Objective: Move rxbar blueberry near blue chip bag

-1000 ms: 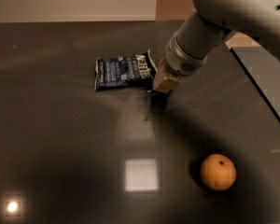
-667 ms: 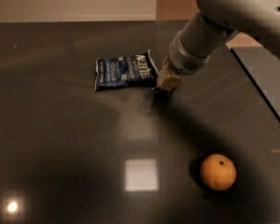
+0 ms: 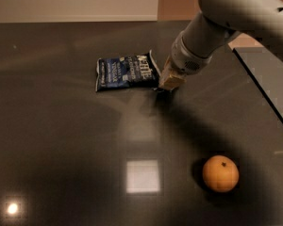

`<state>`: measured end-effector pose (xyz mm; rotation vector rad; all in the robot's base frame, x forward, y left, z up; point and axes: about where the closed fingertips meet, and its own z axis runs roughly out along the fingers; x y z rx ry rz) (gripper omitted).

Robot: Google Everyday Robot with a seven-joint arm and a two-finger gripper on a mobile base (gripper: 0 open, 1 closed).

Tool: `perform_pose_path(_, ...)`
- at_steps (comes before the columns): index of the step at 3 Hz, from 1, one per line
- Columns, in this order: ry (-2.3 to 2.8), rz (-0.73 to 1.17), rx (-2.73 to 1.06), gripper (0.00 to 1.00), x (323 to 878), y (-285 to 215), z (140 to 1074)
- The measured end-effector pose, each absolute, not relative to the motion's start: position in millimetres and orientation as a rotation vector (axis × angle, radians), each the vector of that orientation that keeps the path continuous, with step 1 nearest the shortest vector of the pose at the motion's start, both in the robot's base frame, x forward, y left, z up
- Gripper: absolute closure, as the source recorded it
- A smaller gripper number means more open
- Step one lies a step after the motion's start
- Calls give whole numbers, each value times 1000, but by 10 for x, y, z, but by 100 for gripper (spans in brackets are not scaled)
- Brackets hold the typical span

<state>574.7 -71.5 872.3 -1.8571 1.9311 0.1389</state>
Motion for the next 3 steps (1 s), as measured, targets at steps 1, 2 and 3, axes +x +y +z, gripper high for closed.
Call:
perform_pose_path(1, 1930, 140, -1860, 12, 5743, -703, 8718)
perform_pose_path(2, 1928, 141, -1863, 0, 5739, -690, 8713)
perform_pose_path(3, 1928, 141, -1863, 0, 5739, -690, 8713)
